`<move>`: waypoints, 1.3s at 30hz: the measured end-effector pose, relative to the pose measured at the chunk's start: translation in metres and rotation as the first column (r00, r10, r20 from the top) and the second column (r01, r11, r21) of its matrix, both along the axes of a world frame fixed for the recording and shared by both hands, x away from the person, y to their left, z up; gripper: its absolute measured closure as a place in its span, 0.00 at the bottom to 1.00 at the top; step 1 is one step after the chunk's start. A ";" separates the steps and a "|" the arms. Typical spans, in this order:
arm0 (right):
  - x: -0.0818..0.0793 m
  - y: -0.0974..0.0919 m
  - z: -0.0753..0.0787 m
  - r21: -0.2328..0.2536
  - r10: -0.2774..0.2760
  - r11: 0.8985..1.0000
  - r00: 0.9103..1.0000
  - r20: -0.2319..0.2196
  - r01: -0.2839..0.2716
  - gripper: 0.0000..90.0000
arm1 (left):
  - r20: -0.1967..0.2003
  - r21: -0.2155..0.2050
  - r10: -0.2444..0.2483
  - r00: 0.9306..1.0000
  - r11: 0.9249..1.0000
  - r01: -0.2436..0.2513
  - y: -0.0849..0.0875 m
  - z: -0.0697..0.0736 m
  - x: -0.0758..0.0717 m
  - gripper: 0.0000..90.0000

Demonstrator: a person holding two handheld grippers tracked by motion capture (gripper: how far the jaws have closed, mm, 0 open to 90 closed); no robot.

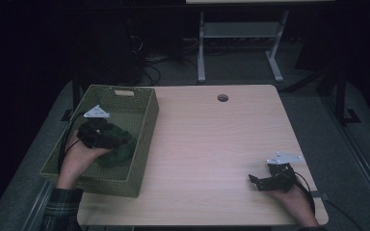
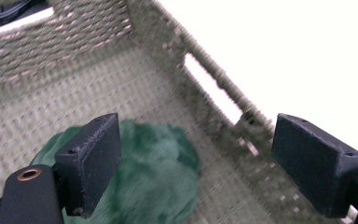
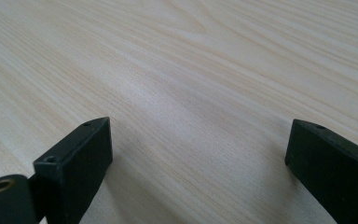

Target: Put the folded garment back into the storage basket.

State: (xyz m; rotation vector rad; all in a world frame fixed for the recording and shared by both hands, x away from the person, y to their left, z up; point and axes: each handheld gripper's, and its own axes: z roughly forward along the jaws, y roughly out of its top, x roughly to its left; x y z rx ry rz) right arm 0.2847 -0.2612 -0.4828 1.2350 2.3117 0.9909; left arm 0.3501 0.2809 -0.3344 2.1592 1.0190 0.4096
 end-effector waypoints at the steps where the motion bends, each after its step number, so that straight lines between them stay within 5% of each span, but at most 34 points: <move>1: 0.000 0.000 0.000 0.000 0.000 1.000 1.000 0.000 0.000 0.08 | 0.006 -0.010 -0.006 1.000 1.000 0.006 -0.005 0.001 0.000 0.17; 21: 0.000 0.000 0.000 0.000 0.000 1.000 1.000 0.001 0.000 0.08 | 0.062 -0.077 -0.147 0.987 0.985 0.152 -0.099 -0.001 -0.008 0.14; 31: 0.000 0.000 0.000 0.000 0.000 1.000 1.000 0.001 0.000 0.08 | 0.074 -0.066 -0.202 0.977 0.976 0.207 -0.147 -0.019 -0.019 0.14; 39: 0.000 0.000 0.000 0.000 0.001 1.000 1.000 0.001 -0.001 0.08 | 0.075 -0.061 -0.208 0.975 0.975 0.213 -0.171 -0.053 -0.025 0.14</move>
